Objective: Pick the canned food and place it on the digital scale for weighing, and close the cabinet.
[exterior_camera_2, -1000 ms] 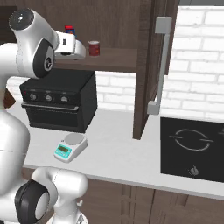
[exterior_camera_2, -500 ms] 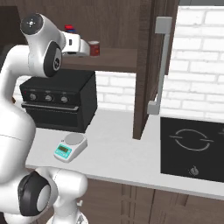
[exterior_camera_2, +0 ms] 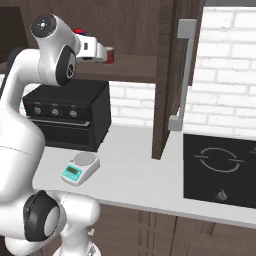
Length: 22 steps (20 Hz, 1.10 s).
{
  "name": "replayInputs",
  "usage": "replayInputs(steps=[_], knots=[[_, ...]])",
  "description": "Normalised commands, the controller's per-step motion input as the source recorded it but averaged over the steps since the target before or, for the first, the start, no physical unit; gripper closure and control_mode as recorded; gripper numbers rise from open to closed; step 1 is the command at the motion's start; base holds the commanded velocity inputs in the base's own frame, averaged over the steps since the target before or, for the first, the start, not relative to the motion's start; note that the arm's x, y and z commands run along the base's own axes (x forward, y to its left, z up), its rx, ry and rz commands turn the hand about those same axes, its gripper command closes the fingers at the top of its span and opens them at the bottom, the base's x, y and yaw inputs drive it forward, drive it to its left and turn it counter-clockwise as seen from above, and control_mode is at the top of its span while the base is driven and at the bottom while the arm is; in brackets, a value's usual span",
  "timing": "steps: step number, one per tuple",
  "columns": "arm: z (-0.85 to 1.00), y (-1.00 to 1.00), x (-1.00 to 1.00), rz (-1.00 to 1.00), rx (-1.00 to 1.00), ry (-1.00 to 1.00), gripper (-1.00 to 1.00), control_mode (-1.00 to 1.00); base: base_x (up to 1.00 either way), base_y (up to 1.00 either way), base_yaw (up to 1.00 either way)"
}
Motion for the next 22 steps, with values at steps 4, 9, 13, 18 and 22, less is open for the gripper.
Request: replayInputs(steps=[4,9,13,18,22], knots=[[0.00,-0.10,0.11,0.00,0.00,0.00,-1.00,-1.00,0.00,0.00,0.00],[0.00,-0.06,0.10,0.00,0.00,0.00,-1.00,-1.00,0.00,0.00,0.00],[0.02,0.00,0.20,0.00,0.00,0.00,-1.00,-1.00,0.00,0.00,0.00],[0.05,0.00,0.33,0.00,0.00,0.00,-1.00,-1.00,0.00,0.00,0.00],[0.06,0.00,0.31,0.00,0.00,0.00,-1.00,-1.00,0.00,0.00,0.00]])
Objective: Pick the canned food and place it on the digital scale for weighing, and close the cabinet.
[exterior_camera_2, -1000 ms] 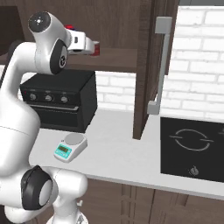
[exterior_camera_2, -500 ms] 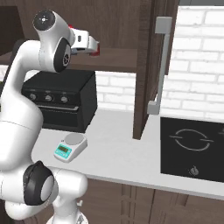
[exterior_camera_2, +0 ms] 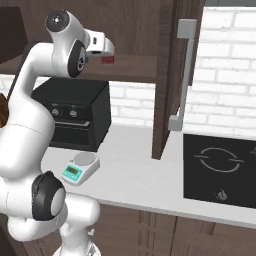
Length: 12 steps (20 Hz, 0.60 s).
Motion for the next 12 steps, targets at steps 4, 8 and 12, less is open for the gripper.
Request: replayInputs(steps=[4,8,12], knots=[[0.02,0.00,0.37,0.00,0.00,-0.01,-1.00,-1.00,0.00,0.00,0.00],[0.00,0.01,0.45,0.00,0.00,-0.02,-1.00,-1.00,0.00,0.00,0.00],[0.04,0.00,0.36,0.00,0.00,-0.03,-1.00,-1.00,0.00,0.00,0.00]])
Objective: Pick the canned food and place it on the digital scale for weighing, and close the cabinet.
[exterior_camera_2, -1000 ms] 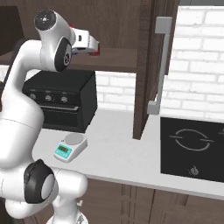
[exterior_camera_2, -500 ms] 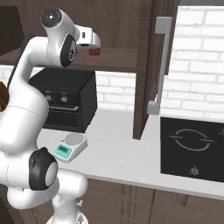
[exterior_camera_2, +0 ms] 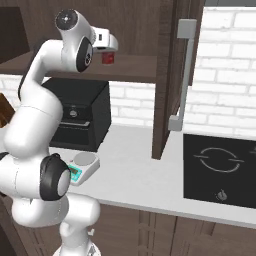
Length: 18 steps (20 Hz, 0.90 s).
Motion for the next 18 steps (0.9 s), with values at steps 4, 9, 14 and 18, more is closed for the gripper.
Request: replayInputs(steps=[4,9,14,18], knots=[[0.01,0.00,0.36,0.00,0.00,0.02,-1.00,-1.00,0.00,0.00,0.00],[0.00,0.02,0.43,0.00,0.00,0.01,-1.00,-1.00,0.00,0.00,0.00],[0.00,0.02,0.44,0.00,0.00,0.01,-1.00,-1.00,0.00,0.00,0.00],[0.00,0.04,0.41,0.00,0.00,0.00,-1.00,-1.00,0.00,0.00,0.00]])
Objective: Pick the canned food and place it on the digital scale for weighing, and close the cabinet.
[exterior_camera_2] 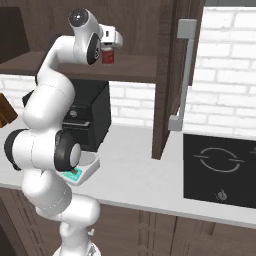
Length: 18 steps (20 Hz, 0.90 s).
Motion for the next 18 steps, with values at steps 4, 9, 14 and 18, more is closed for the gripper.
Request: replayInputs(steps=[4,9,14,18], knots=[[-0.01,0.05,0.38,0.00,0.00,0.00,-1.00,-1.00,0.00,0.00,0.00],[-0.08,0.02,0.39,0.00,0.00,0.00,-1.00,-1.00,0.00,0.00,0.00],[-0.18,0.06,0.34,0.00,0.00,0.00,-1.00,-1.00,0.00,0.00,0.00],[-0.31,0.02,0.08,0.00,0.00,0.00,-1.00,-1.00,0.00,0.00,0.00]])
